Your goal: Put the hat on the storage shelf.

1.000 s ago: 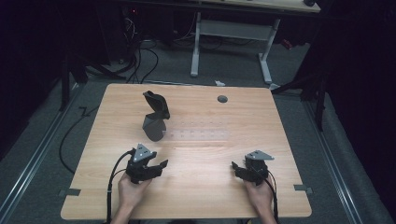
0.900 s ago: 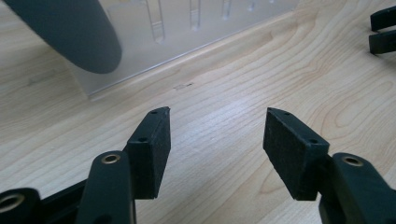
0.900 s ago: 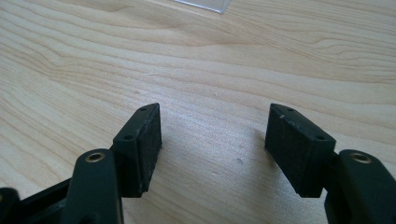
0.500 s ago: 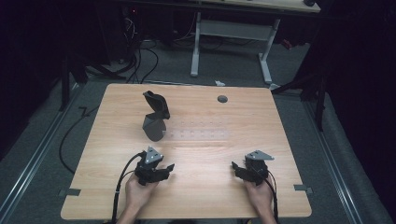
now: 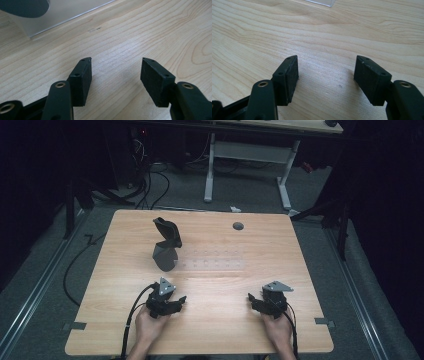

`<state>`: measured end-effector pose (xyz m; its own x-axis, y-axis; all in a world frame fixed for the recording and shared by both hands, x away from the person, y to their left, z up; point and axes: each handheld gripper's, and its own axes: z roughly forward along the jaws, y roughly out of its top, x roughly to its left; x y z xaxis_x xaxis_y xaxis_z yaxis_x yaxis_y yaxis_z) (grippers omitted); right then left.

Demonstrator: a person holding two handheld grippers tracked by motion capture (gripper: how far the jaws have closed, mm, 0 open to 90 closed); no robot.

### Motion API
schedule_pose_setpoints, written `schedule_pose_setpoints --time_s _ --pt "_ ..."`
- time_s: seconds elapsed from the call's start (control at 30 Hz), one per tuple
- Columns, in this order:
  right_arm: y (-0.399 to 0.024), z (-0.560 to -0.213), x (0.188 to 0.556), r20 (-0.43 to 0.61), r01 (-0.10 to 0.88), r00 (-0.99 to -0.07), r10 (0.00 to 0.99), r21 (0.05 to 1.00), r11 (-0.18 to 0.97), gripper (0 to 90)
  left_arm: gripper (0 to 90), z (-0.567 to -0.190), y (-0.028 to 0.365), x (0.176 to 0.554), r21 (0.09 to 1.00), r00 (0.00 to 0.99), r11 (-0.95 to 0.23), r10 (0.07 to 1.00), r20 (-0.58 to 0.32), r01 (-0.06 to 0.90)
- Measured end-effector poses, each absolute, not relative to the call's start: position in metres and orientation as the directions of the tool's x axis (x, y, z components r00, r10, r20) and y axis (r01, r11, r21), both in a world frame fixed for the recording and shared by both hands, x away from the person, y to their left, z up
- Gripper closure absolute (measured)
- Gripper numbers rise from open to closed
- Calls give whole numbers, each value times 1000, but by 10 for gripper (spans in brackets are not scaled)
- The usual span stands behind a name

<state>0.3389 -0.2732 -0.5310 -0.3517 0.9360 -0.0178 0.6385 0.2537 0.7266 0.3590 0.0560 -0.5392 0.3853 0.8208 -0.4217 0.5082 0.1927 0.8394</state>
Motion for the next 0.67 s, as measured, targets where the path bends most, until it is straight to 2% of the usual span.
schedule_pose_setpoints --time_s 0.67 --pt "-273 -531 339 -18 639 -352 936 727 254 365 367 -546 56 360 856 384 187 833 -398 482"
